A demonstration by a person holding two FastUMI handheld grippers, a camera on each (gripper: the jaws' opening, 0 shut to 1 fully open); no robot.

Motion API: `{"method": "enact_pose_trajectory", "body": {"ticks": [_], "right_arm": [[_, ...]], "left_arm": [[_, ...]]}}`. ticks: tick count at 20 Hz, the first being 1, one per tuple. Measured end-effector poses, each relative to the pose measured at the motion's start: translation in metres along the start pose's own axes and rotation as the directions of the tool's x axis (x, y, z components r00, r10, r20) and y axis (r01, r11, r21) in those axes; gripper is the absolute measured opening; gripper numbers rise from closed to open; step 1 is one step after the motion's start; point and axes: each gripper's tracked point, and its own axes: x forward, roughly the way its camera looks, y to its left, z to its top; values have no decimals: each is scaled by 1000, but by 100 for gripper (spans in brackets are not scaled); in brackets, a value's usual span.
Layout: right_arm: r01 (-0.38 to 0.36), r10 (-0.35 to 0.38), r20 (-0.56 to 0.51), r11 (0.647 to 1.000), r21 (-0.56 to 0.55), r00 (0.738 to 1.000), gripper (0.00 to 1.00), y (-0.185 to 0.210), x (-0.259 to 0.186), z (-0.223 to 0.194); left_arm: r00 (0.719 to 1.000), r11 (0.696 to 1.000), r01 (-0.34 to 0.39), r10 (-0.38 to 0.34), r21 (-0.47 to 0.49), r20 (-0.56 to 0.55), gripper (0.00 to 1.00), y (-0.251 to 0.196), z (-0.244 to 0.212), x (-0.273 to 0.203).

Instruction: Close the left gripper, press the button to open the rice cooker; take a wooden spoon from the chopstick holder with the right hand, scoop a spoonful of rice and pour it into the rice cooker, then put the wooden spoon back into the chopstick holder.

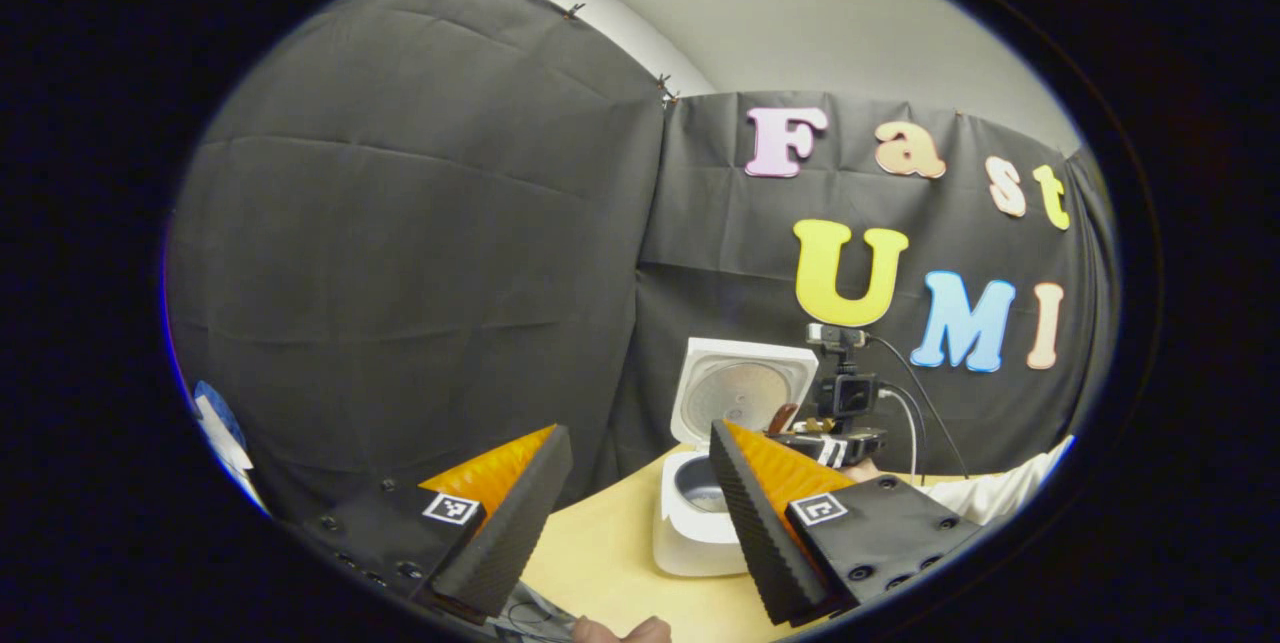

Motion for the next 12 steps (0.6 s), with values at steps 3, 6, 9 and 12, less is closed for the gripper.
{"method": "enact_pose_trajectory", "body": {"ticks": [3,6,9,12], "right_arm": [[-9,11,16,990,-143,1000,13,12,1,-3],[23,-8,49,949,-314,999,13,22,-8,-1],[40,-17,62,921,-387,998,13,30,-17,-1],[42,-23,72,958,-285,997,13,28,-34,7]], "left_arm": [[1000,1000,-8,8,4,0,93,4,-5,-3],[1000,1000,-16,16,-3,1,97,12,0,-9],[1000,1000,-21,21,-8,9,93,16,2,-15],[1000,1000,-24,24,-16,18,93,22,8,-22]]}}
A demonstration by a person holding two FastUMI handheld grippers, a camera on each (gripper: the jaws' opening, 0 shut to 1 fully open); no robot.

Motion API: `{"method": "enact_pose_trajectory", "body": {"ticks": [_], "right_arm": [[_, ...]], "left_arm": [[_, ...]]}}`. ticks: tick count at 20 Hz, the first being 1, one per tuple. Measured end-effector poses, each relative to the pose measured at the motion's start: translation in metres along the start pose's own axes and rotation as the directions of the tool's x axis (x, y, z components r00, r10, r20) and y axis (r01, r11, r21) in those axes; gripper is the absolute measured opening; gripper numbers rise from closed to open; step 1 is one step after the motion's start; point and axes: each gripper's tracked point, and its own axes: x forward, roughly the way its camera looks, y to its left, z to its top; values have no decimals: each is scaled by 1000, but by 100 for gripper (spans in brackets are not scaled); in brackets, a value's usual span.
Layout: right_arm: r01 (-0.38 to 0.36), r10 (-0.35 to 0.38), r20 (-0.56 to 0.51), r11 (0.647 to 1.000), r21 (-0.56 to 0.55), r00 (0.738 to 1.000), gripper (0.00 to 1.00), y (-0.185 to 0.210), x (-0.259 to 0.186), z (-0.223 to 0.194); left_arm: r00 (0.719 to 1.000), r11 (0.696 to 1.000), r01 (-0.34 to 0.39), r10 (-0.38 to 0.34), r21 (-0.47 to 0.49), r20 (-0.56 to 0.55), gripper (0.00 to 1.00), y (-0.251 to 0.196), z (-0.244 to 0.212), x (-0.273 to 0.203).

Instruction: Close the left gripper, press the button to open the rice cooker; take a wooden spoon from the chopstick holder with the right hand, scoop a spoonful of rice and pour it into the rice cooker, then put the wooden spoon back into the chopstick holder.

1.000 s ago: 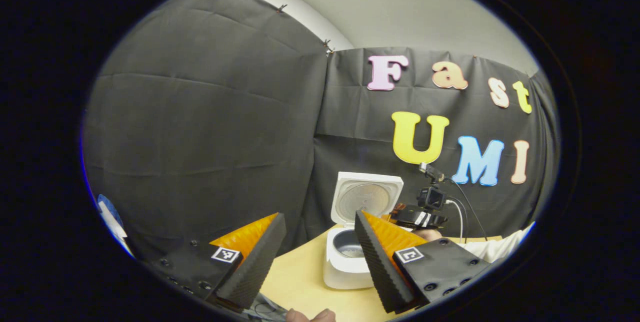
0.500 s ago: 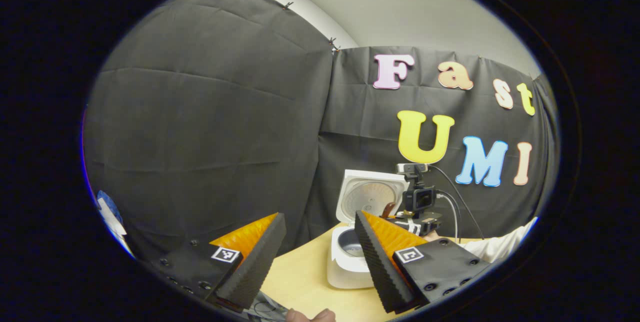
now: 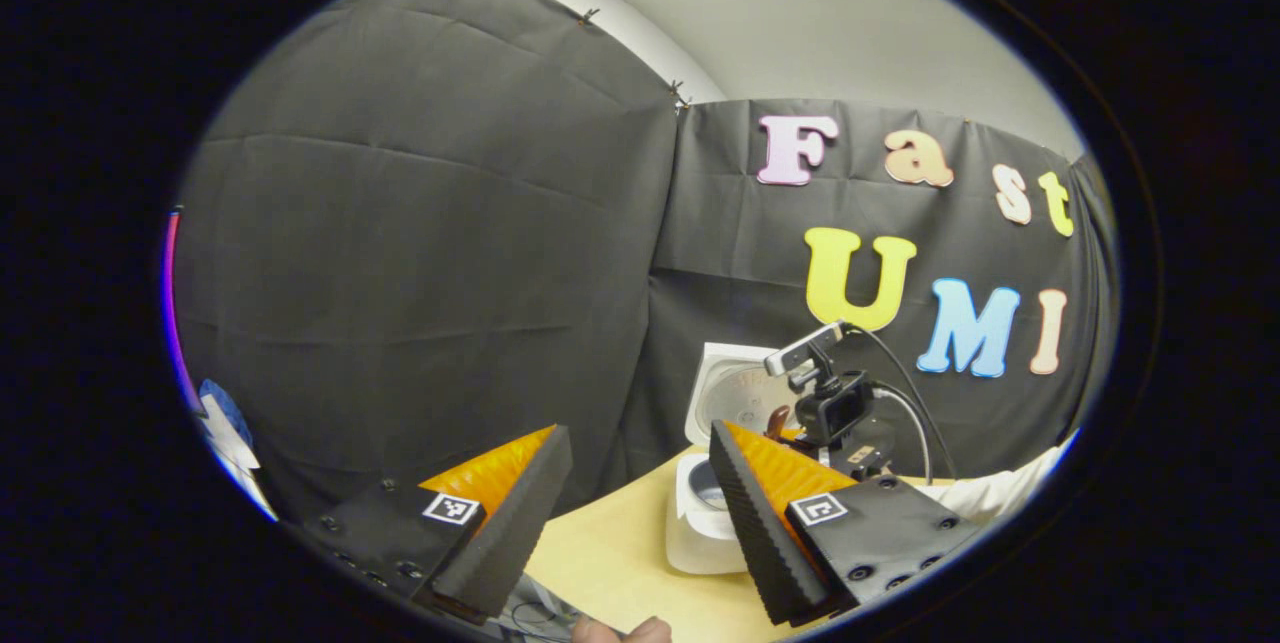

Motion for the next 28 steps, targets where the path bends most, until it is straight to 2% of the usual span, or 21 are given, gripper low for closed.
{"method": "enact_pose_trajectory", "body": {"ticks": [2,4,8,9,11,13,16,21,25,28], "right_arm": [[-17,17,2,983,182,1000,13,-7,-12,10],[-5,4,1,941,339,1000,13,-21,-28,14],[24,-52,33,821,570,998,13,-55,-74,29],[31,-72,42,788,616,997,13,-66,-91,31],[31,-107,65,714,700,992,13,-84,-133,36],[45,-143,68,667,743,987,13,-102,-178,32],[77,-194,62,636,768,979,13,-126,-250,22],[107,-284,60,539,835,957,13,-157,-357,-3],[152,-326,26,508,848,945,13,-172,-433,-45],[170,-340,12,499,850,940,13,-177,-476,-71]], "left_arm": [[1000,1000,4,-4,-9,8,93,6,4,-7],[1000,1000,14,-14,-15,14,93,12,6,-13],[998,998,45,-44,-32,39,93,19,16,-24],[997,997,59,-58,-42,41,96,20,18,-25],[995,993,96,-93,-67,48,96,14,21,-25],[990,987,136,-132,-89,52,96,6,21,-25],[981,977,192,-187,-96,54,95,-11,19,-19],[964,957,265,-260,-115,55,94,-60,24,-21],[952,947,305,-303,-103,38,93,-111,18,-30],[944,939,328,-324,-101,52,93,-144,32,-22]]}}
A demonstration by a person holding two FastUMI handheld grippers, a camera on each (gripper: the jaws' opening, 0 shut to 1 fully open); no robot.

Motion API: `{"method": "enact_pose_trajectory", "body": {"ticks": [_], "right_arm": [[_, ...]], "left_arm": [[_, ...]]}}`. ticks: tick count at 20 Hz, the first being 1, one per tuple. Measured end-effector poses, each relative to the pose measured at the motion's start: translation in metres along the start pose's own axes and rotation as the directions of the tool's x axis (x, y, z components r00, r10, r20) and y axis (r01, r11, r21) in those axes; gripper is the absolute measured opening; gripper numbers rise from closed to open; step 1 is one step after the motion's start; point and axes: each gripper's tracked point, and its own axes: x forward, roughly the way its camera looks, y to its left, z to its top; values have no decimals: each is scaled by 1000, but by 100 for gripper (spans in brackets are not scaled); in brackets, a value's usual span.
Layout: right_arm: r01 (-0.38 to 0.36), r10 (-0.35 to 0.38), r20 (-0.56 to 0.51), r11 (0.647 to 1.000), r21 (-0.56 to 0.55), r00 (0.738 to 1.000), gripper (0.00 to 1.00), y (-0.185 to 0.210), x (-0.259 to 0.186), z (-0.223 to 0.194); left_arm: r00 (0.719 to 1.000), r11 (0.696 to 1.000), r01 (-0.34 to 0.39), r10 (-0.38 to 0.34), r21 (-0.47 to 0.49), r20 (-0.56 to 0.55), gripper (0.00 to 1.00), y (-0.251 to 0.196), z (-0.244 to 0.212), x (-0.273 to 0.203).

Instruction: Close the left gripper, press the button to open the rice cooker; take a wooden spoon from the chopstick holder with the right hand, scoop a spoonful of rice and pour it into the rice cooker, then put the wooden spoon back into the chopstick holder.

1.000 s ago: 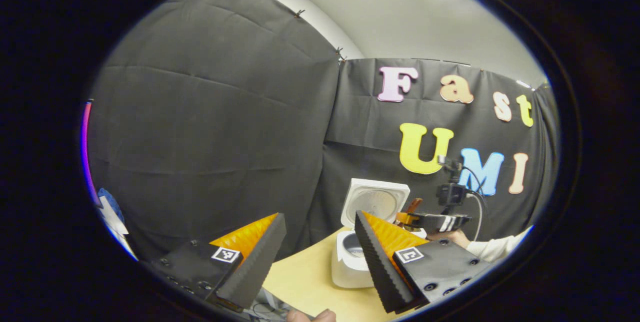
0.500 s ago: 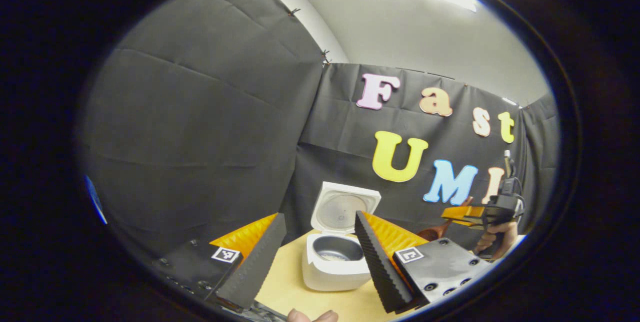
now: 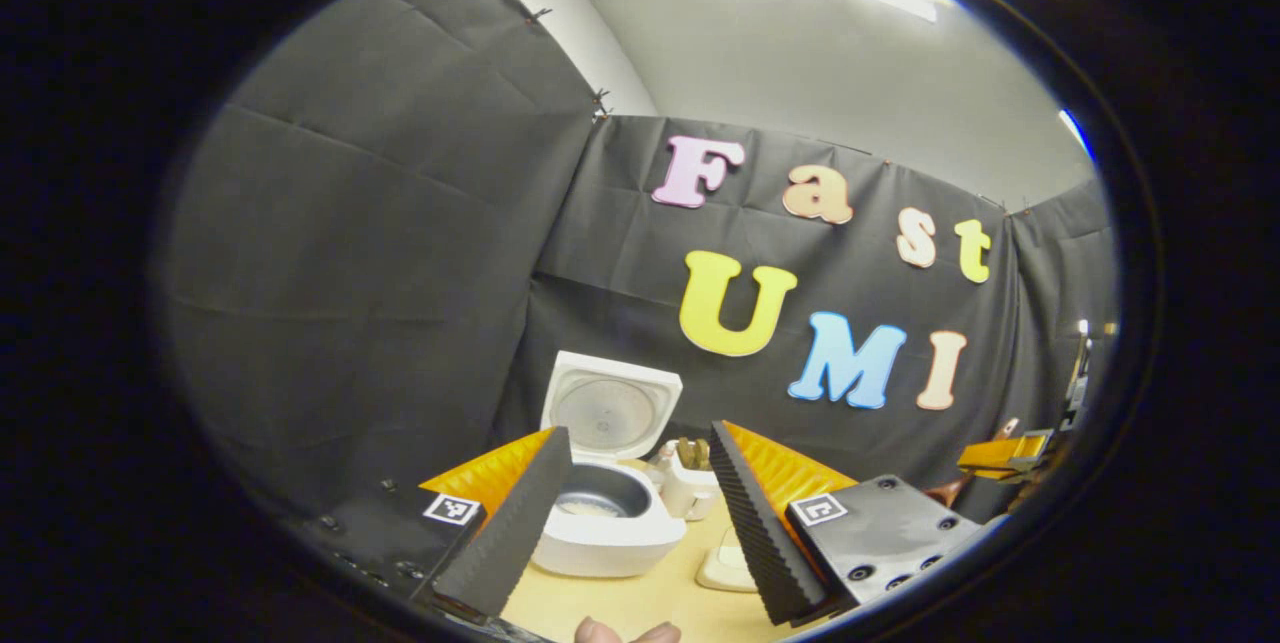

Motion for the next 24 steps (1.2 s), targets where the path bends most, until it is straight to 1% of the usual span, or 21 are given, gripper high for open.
{"method": "enact_pose_trajectory", "body": {"ticks": [2,4,6,7,9,10,12,13,15,16,17,18,19,20,21,23,24], "right_arm": [[8,-8,-8,1000,9,1000,13,-15,-18,-6],[47,-47,-20,998,35,999,13,-33,-29,-14],[74,-74,-4,996,51,997,13,-40,-33,-14],[103,-103,-2,993,52,995,13,-47,-33,-14],[146,-147,13,988,50,989,13,-55,-34,-13],[166,-168,18,985,53,986,13,-60,-32,-13],[214,-216,23,975,56,976,13,-68,-30,-14],[237,-238,20,970,59,971,13,-70,-30,-15],[272,-274,16,960,61,962,13,-74,-28,-17],[289,-290,10,956,56,957,13,-77,-27,-19],[304,-305,7,951,49,952,13,-79,-27,-20],[315,-316,6,948,46,949,13,-80,-25,-20],[325,-326,8,945,43,945,13,-80,-25,-18],[334,-335,14,942,42,942,13,-82,-23,-15],[344,-345,16,938,37,938,13,-84,-23,-13],[362,-363,21,932,31,932,13,-89,-24,-13],[369,-370,20,929,30,929,13,-91,-24,-13]], "left_arm": [[1000,1000,24,-24,-12,-1,93,-11,7,25],[1000,1000,25,-25,-14,0,93,-12,18,66],[999,999,33,-33,4,-6,93,-10,22,120],[999,999,30,-29,13,-17,93,-5,19,149],[997,1000,29,-29,6,-65,93,2,4,207],[997,1000,23,-23,-2,-73,93,6,1,235],[997,1000,-17,17,7,-73,100,22,-4,289],[995,1000,-31,31,3,-93,92,27,-11,314],[989,999,-51,48,-19,-137,93,32,-29,360],[986,998,-63,58,-24,-158,96,37,-37,382],[982,997,-80,76,-14,-174,97,43,-45,404],[976,995,-99,98,9,-194,92,50,-54,424],[971,993,-115,120,34,-209,92,58,-63,442],[965,989,-131,142,64,-219,97,67,-68,455],[966,984,-137,158,113,-203,97,74,-67,468],[951,964,-155,205,217,-231,97,80,-79,476],[947,952,-150,216,267,-239,96,78,-84,475]]}}
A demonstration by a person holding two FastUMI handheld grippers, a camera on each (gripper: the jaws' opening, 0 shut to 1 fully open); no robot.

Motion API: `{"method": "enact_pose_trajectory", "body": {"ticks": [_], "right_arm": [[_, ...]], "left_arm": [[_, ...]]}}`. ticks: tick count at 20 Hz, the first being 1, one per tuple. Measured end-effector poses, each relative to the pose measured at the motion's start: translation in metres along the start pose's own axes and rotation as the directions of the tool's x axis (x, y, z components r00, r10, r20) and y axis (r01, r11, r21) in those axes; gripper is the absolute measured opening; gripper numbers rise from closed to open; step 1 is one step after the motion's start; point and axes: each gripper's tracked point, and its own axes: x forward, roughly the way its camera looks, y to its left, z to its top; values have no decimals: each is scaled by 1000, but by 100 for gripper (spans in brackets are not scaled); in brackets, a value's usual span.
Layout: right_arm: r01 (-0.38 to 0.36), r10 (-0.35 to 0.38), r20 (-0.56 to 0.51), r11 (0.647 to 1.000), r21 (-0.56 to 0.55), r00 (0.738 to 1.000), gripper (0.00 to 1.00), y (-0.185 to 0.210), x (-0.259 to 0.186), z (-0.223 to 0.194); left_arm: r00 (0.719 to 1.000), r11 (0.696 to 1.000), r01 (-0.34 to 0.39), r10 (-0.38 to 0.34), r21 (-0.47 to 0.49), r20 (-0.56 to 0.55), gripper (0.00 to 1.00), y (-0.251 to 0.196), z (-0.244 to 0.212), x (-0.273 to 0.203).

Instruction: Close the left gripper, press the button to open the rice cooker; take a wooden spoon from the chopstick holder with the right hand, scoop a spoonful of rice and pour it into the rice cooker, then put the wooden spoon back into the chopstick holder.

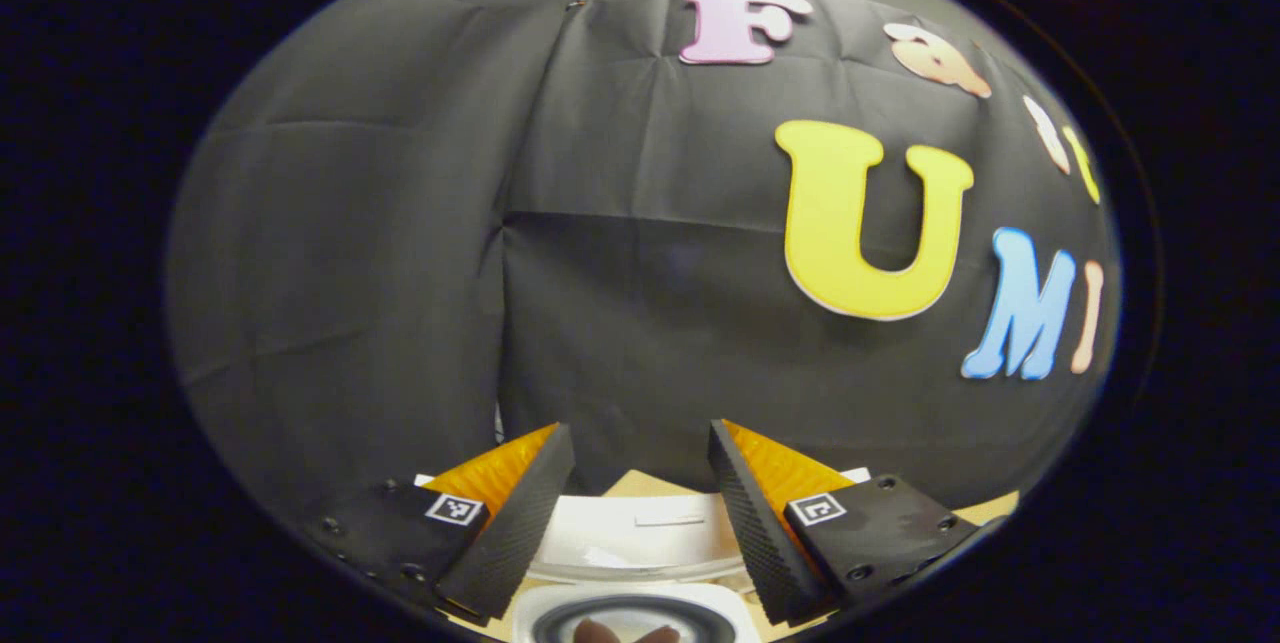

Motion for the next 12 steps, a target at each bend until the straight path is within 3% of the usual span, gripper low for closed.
{"method": "enact_pose_trajectory", "body": {"ticks": [6,12], "right_arm": [[12,-12,-20,1000,-10,1000,13,-4,10,-4],[51,-50,41,998,-26,998,13,-23,-1,16]], "left_arm": [[998,999,54,-54,6,-21,97,-3,5,-8],[986,992,127,-126,4,-107,95,-11,-16,-37]]}}
